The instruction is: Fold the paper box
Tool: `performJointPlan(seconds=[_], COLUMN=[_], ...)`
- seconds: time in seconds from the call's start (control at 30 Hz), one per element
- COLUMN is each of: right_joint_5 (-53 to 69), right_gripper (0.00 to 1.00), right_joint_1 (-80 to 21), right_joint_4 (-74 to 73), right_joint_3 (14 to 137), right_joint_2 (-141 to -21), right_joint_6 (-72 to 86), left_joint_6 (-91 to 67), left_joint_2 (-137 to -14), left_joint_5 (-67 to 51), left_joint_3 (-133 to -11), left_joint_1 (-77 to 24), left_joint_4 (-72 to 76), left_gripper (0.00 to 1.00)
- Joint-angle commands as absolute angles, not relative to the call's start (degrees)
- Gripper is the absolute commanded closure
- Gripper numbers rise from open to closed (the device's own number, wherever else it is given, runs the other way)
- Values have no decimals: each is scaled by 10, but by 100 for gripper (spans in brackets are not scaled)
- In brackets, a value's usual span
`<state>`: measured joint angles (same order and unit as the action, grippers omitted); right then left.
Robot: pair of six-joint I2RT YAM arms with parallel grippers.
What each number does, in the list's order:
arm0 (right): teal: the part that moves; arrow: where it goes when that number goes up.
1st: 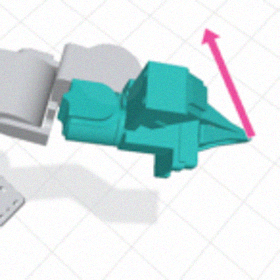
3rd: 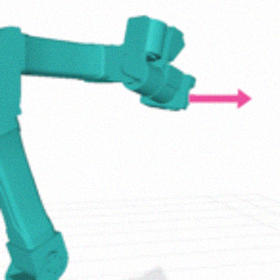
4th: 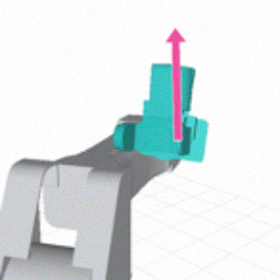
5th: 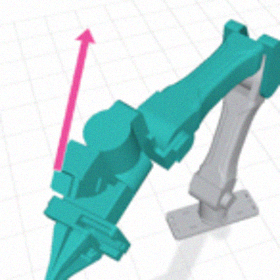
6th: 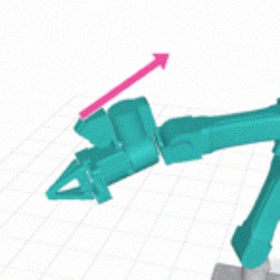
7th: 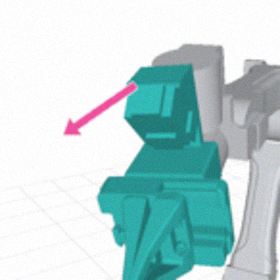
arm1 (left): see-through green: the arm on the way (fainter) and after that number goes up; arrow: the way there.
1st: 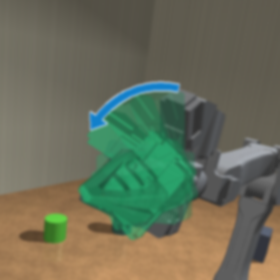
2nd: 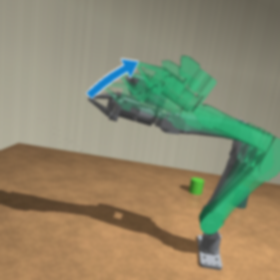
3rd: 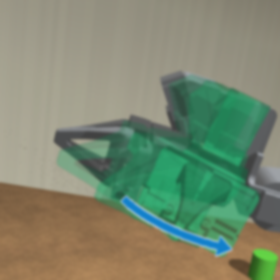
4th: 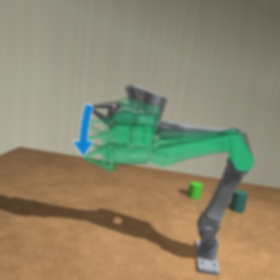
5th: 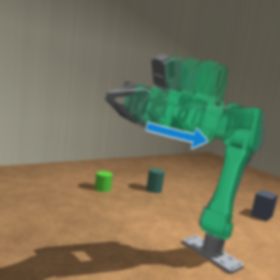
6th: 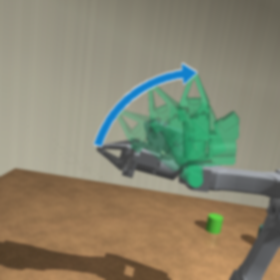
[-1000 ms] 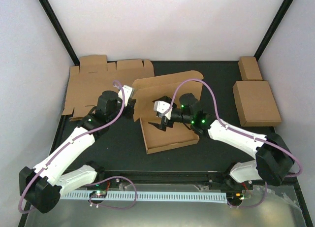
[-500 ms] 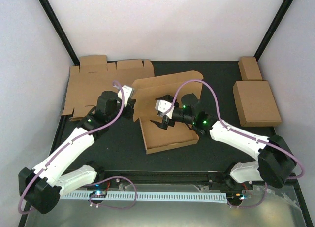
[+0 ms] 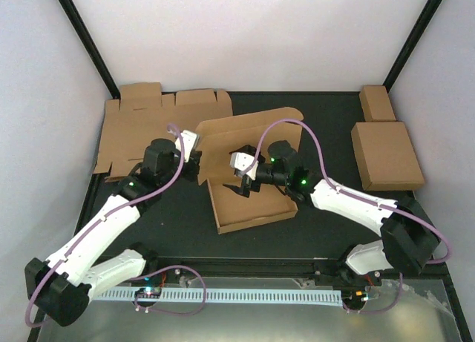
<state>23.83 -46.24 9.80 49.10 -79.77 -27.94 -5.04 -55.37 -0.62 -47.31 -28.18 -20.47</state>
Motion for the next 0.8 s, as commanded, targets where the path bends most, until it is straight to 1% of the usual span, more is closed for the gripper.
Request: performJointPlan(seconds=[0.0, 0.47, 0.77], right_joint_5=[251, 231, 228], right_gripper=[0, 0, 0], right_joint_1=[-466, -466, -466], right_joint_4=[114, 106, 71], right_joint_3=[504, 503, 543], right_joint_2=[-790, -772, -799], right_joint_6=[-279, -293, -306], left_joint_6=[-43, -47, -47], left_joint_2=[-533, -528, -528], left_joint_5=[15, 13, 8], left_joint_3=[-473, -468, -467], left_joint_1=[-275, -270, -269], left_joint_4=[-222, -229, -228], left_gripper=[98, 99, 99])
